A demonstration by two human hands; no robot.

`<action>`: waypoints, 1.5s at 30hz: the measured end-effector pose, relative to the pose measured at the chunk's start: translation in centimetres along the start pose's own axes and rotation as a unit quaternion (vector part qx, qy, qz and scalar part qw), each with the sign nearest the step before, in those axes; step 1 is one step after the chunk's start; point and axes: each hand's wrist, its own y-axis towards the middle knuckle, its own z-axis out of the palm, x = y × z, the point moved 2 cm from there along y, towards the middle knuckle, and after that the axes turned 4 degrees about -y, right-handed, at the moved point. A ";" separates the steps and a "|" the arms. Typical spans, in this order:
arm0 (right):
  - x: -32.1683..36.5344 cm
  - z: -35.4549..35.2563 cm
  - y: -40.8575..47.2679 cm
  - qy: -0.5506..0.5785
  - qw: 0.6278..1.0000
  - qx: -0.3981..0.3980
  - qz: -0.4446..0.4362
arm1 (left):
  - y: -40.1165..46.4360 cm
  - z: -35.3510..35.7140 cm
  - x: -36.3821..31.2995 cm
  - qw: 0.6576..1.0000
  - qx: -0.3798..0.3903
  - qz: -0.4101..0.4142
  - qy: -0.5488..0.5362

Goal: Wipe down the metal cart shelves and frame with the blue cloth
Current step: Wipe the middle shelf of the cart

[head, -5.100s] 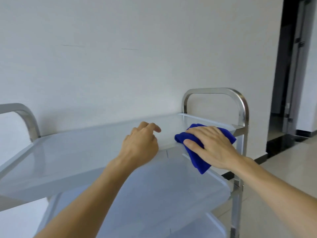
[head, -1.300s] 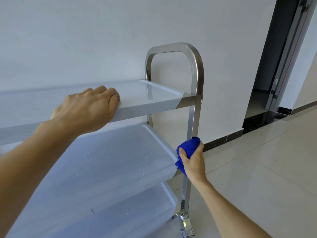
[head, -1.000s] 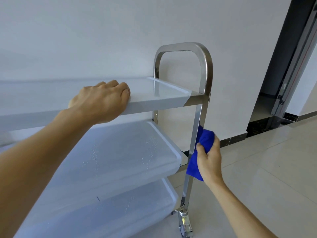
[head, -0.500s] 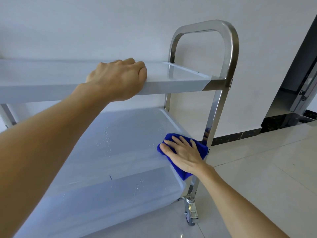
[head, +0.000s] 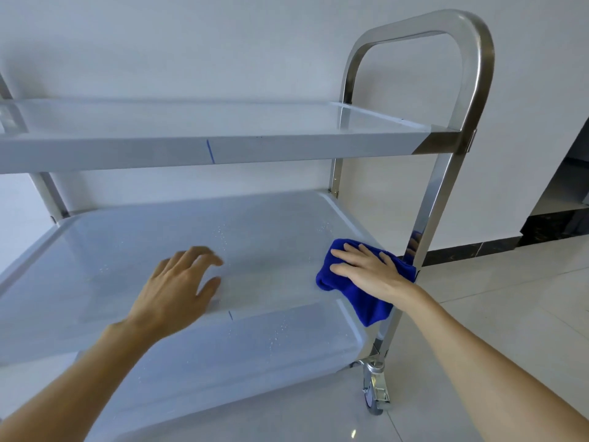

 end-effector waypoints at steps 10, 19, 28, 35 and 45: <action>5.6 4.4 1.5 -0.158 0.971 -0.179 -0.013 | -0.4 2.4 2.6 0.994 0.024 -0.095 0.037; 7.8 5.6 -0.7 -0.132 0.957 -0.214 -0.148 | -1.2 1.6 2.6 0.995 0.028 -0.098 0.006; 2.1 1.9 1.1 -0.139 0.963 -0.222 0.056 | -0.6 2.6 2.0 0.993 0.024 -0.113 0.032; 11.7 9.0 -1.4 -0.165 0.949 -0.241 -0.120 | -0.7 2.2 2.7 0.994 0.017 -0.102 0.024; 1.5 1.8 0.9 -0.150 0.966 -0.209 -0.011 | -0.8 2.2 2.6 0.995 0.014 -0.096 0.022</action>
